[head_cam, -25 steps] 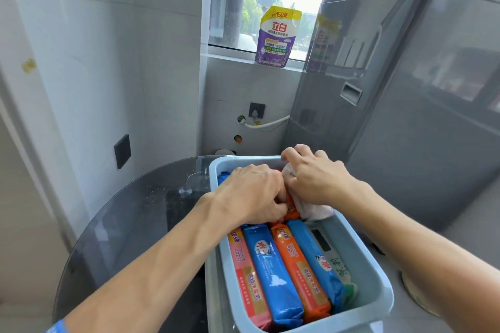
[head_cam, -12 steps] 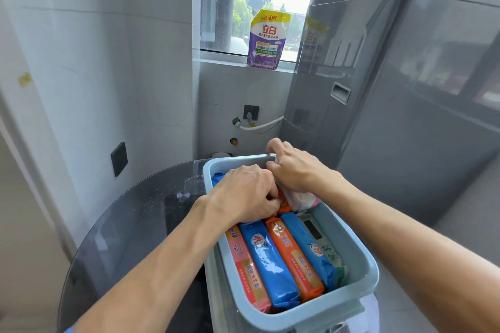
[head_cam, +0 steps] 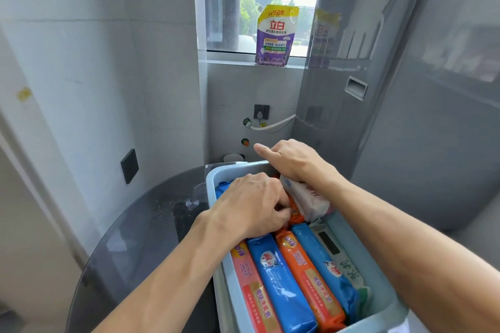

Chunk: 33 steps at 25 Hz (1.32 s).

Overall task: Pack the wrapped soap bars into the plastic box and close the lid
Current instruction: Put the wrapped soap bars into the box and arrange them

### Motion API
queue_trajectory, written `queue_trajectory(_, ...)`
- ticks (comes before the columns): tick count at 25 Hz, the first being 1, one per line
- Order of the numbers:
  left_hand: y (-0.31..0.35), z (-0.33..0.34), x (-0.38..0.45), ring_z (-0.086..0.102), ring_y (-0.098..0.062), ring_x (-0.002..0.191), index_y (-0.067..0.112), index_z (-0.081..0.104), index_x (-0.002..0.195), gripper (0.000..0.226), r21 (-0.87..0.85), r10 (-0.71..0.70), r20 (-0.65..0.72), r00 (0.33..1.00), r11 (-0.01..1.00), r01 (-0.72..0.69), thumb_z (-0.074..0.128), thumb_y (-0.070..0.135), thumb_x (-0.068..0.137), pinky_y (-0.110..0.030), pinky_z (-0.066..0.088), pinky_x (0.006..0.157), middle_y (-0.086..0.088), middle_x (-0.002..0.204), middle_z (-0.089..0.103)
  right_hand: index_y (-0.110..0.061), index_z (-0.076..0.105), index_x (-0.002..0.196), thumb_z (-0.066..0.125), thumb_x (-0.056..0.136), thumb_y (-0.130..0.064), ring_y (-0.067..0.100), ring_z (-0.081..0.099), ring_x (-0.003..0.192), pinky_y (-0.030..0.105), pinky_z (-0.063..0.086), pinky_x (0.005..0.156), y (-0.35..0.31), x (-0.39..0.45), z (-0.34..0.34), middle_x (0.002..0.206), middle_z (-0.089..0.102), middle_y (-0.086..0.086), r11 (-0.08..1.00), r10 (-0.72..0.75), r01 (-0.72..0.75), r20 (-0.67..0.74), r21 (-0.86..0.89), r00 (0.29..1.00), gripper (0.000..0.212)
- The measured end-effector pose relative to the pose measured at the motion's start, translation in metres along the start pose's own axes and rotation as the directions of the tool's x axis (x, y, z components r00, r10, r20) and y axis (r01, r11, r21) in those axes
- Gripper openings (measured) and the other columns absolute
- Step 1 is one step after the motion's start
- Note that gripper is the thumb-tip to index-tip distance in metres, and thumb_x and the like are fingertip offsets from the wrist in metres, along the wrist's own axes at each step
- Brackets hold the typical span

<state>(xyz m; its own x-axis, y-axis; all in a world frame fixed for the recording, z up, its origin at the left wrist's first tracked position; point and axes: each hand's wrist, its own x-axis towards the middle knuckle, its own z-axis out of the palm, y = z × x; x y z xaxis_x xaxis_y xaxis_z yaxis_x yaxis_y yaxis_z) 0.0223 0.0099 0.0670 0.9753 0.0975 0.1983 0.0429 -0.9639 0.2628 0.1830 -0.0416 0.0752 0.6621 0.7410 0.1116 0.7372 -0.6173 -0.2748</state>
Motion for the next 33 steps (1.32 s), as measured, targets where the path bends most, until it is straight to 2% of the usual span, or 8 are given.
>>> queue_trajectory(7, 0.000, 0.001, -0.005, 0.066, -0.012, 0.091, 0.036, 0.074, 0.104, 0.029, -0.022, 0.002, 0.007, 1.000, 1.000, -0.002, 0.051, 0.045, 0.087, -0.039, 0.057, 0.083, 0.011, 0.102, 0.072, -0.019, 0.047, 0.051, 0.025, 0.093, -0.068, 0.026, 0.053, 0.070, 0.035, 0.036, 0.060, 0.002, -0.004, 0.009, 0.059, 0.051, -0.004, 0.998, -0.025, 0.015, -0.159, -0.067, 0.987, 0.068)
queue_trajectory(14, -0.004, 0.002, -0.011, 0.066, -0.020, 0.088, 0.028, 0.074, 0.094, 0.025, -0.019, -0.140, -0.188, 0.972, 0.990, 0.139, 0.052, 0.040, 0.088, -0.039, 0.056, 0.077, 0.005, 0.094, 0.074, -0.017, 0.046, 0.057, 0.025, 0.096, -0.063, 0.029, 0.055, 0.082, 0.036, 0.037, 0.068, -0.002, 0.012, 0.003, 0.069, 0.053, 0.001, 1.000, -0.005, 0.005, -0.012, -0.001, 1.000, 0.064)
queue_trajectory(23, -0.003, 0.004, -0.008, 0.066, -0.018, 0.084, 0.027, 0.070, 0.090, 0.024, 0.056, -0.142, -0.209, 0.968, 0.986, 0.156, 0.050, 0.040, 0.090, -0.037, 0.056, 0.075, 0.005, 0.090, 0.071, -0.017, 0.042, 0.048, 0.022, 0.096, -0.066, 0.027, 0.054, 0.066, 0.035, 0.034, 0.060, -0.003, 0.006, 0.010, 0.055, 0.046, -0.002, 0.984, -0.075, 0.028, -0.270, -0.174, 0.960, 0.071)
queue_trajectory(25, -0.002, 0.002, -0.008, 0.066, -0.021, 0.084, 0.026, 0.071, 0.088, 0.024, 0.066, -0.159, -0.200, 0.967, 0.982, 0.175, 0.050, 0.038, 0.090, -0.039, 0.056, 0.076, 0.003, 0.088, 0.071, -0.020, 0.050, 0.064, 0.022, 0.100, -0.058, 0.029, 0.059, 0.085, 0.038, 0.039, 0.068, -0.004, -0.012, 0.004, 0.071, 0.056, -0.002, 0.985, -0.115, 0.086, -0.202, -0.148, 0.973, 0.059)
queue_trajectory(27, -0.001, 0.001, -0.007, 0.065, -0.023, 0.083, 0.023, 0.069, 0.082, 0.023, 0.081, -0.166, -0.214, 0.963, 0.979, 0.187, 0.051, 0.036, 0.089, -0.038, 0.053, 0.073, 0.001, 0.085, 0.070, -0.025, 0.058, 0.114, 0.019, 0.102, -0.052, 0.031, 0.051, 0.118, 0.045, 0.042, 0.090, 0.000, -0.036, 0.000, 0.121, 0.061, 0.002, 0.969, -0.153, 0.148, -0.011, -0.197, 0.988, 0.049)
queue_trajectory(29, -0.001, 0.002, -0.008, 0.064, -0.023, 0.081, 0.023, 0.064, 0.076, 0.023, 0.085, -0.160, -0.230, 0.960, 0.979, 0.184, 0.051, 0.036, 0.089, -0.036, 0.049, 0.069, 0.000, 0.083, 0.069, -0.023, 0.025, 0.154, 0.009, 0.099, -0.055, 0.027, 0.016, 0.149, 0.047, 0.020, 0.118, 0.013, -0.067, -0.003, 0.163, 0.021, 0.004, 0.948, -0.168, 0.207, 0.169, -0.244, 0.971, 0.066)
queue_trajectory(31, -0.003, 0.004, -0.008, 0.064, -0.019, 0.081, 0.024, 0.067, 0.079, 0.025, 0.065, -0.154, -0.238, 0.959, 0.983, 0.174, 0.050, 0.039, 0.090, -0.034, 0.051, 0.071, 0.004, 0.085, 0.071, -0.026, 0.000, 0.157, 0.003, 0.094, -0.062, 0.016, -0.014, 0.150, 0.034, -0.008, 0.120, 0.030, -0.102, -0.007, 0.166, -0.011, -0.001, 0.933, -0.228, 0.289, 0.271, -0.216, 0.935, 0.073)
queue_trajectory(33, -0.003, 0.005, -0.007, 0.065, -0.017, 0.082, 0.026, 0.071, 0.085, 0.026, 0.048, -0.149, -0.240, 0.959, 0.985, 0.165, 0.050, 0.040, 0.090, -0.033, 0.053, 0.075, 0.005, 0.088, 0.072, -0.037, -0.016, 0.153, -0.006, 0.082, -0.077, 0.005, -0.023, 0.146, 0.030, -0.011, 0.118, 0.036, -0.125, -0.012, 0.160, -0.023, -0.015, 0.957, -0.184, 0.236, 0.276, -0.168, 0.943, 0.082)
